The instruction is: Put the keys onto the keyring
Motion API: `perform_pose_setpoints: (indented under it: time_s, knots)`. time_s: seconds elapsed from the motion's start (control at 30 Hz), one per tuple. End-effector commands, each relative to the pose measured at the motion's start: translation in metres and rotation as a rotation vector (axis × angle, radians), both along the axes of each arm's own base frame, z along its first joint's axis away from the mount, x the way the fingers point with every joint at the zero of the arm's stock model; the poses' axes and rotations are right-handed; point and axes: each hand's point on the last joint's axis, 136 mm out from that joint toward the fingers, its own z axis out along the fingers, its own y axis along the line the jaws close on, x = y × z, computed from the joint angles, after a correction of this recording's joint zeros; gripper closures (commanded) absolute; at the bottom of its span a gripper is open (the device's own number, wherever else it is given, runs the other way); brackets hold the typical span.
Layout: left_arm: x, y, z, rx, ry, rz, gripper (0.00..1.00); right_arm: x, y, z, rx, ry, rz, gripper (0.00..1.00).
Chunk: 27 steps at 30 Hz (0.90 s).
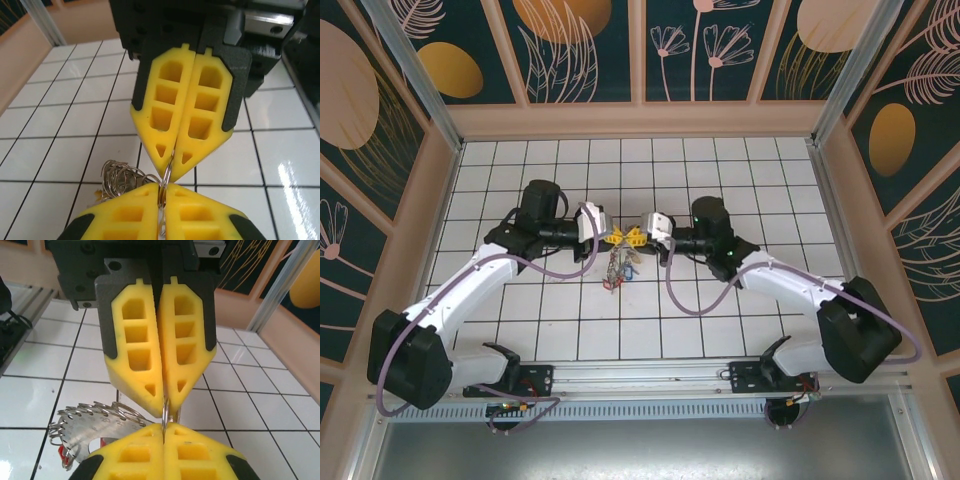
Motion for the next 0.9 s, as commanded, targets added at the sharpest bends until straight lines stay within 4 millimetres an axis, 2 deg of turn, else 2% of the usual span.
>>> perform_pose_setpoints:
  time_s: [0.0,0.23,0.4,0.73,0.87]
  knots:
    - [0.000,-0.001,0.021,-0.083,-0.028,-0.025,0.88,-0.006,-0.008,0.045,0.191,-0.048,0.008,1.00]
    - [0.001,-0.005,0.019,-0.095,-0.004,-0.047,0.86,-0.010,-0.013,0.053,0.272,-0.045,-0.009,1.00]
    - [0.000,-0.008,0.019,-0.111,0.013,-0.071,0.85,-0.012,-0.009,0.055,0.285,-0.048,-0.009,1.00]
    - [-0.011,-0.007,0.018,-0.130,0.019,-0.113,0.82,-0.005,-0.006,0.063,0.330,-0.063,-0.047,1.00]
    - [-0.010,-0.005,0.015,-0.120,0.001,-0.087,0.83,-0.005,-0.005,0.065,0.337,-0.062,-0.045,1.00]
